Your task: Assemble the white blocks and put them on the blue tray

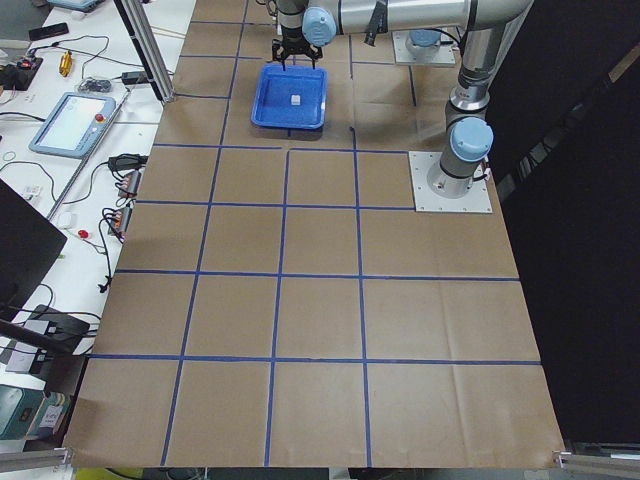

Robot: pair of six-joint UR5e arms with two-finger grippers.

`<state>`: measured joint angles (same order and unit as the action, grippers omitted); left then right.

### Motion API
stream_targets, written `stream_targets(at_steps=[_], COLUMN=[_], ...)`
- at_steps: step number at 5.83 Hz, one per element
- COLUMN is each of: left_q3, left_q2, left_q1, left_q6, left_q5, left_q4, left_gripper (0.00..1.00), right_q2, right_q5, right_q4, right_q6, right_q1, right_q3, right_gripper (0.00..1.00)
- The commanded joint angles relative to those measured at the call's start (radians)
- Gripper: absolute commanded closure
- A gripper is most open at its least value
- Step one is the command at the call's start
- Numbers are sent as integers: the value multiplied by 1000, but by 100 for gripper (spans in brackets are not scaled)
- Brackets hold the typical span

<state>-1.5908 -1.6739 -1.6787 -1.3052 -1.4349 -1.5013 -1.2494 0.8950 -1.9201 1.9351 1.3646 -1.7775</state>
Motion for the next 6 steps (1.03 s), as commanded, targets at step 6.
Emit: stream_targets(at_steps=[6], left_q3=[-12], left_q2=[120], left_q1=[17], left_q6=[1101], left_q5=[-117], left_q4=[53], left_gripper=[1], right_q2=[88], right_q5=[-110], right_q4=[-669], right_q6=[-458], right_q1=[183], right_q3=[-258], right_gripper=[91])
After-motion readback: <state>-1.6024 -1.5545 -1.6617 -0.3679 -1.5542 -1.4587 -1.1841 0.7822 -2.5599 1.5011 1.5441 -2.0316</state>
